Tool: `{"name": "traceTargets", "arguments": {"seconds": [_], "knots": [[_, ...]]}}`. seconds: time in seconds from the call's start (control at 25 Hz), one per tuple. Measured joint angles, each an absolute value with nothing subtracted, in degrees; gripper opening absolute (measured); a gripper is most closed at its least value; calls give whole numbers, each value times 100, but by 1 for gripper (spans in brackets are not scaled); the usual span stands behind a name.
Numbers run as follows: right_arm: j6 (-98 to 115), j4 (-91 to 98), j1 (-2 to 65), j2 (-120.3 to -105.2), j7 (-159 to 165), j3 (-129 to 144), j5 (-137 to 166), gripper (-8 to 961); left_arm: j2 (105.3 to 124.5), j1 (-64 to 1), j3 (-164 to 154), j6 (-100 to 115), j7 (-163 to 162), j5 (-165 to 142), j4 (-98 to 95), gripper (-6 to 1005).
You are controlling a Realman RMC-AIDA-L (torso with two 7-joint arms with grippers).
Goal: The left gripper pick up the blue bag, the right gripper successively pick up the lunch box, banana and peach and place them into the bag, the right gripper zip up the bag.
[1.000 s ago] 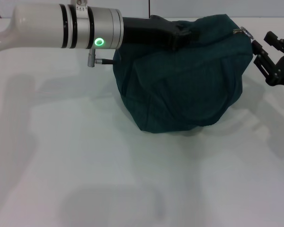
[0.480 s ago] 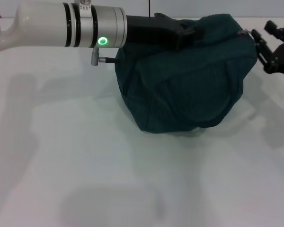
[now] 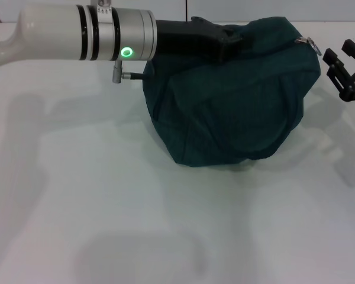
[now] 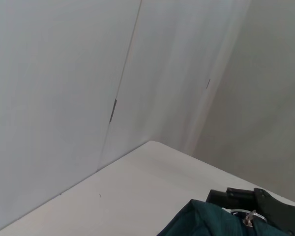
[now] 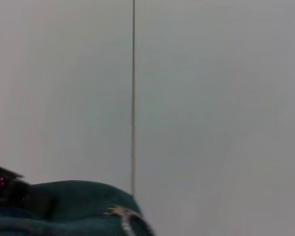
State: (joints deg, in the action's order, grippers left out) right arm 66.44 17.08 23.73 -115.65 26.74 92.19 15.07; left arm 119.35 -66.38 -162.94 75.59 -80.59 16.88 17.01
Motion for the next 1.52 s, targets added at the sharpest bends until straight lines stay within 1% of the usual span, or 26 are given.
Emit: {"name": "traceTargets", "arguments": {"seconds": [0.48, 0.88, 1.24, 1.52], "knots": [[6854, 1847, 2434, -11592, 2667, 9813, 1560, 390, 11944, -6581, -16295, 7559, -8059, 1690, 1700, 94], [7329, 1853, 2396, -11574, 2680, 9755, 1516, 390, 11937, -6509, -16295, 7558, -8044, 1694, 1738, 103], [7206, 1855, 2599, -11565, 2545, 9719, 1544, 390, 11934, -6502, -16295, 7557, -7976, 1746, 1733, 111], [7021, 1855, 2749, -11585, 2453, 9804, 1556, 390, 11935, -6525, -16295, 7557, -7964, 1749, 1709, 117]]}}
